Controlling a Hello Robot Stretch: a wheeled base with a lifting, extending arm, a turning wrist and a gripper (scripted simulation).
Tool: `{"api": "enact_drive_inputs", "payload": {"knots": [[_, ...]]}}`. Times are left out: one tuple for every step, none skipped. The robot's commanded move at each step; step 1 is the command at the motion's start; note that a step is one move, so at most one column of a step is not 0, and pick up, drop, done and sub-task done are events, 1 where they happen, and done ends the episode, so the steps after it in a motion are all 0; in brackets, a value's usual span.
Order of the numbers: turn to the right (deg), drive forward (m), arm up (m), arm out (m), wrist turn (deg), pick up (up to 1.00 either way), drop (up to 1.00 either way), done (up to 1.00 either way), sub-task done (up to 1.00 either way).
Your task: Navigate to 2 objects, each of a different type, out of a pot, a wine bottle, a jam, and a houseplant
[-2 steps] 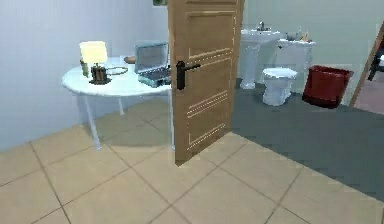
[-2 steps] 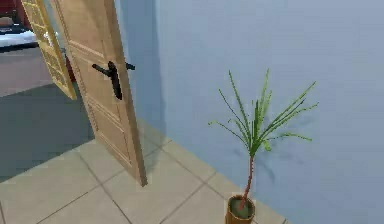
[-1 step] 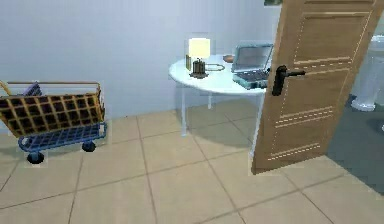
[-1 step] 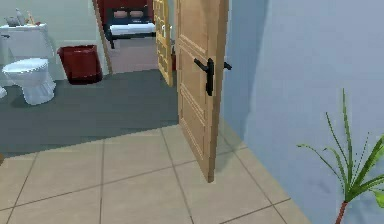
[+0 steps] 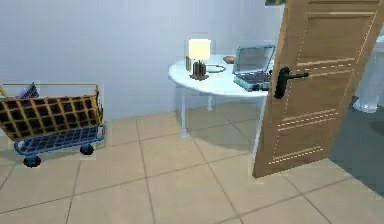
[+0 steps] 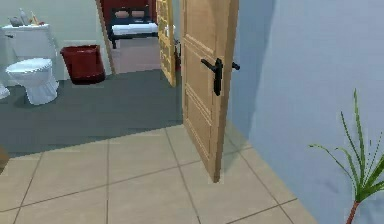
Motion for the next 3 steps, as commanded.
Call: {"api": "enact_drive_inputs", "payload": {"knots": [[45.0, 0.00, 0.00, 0.00, 0.0, 0.00, 0.00, 0.00, 0.00], [12.0, 0.00, 0.00, 0.00, 0.0, 0.00, 0.00, 0.00, 0.00], [3.0, 0.00, 0.00, 0.00, 0.0, 0.00, 0.00, 0.00, 0.00]]}}
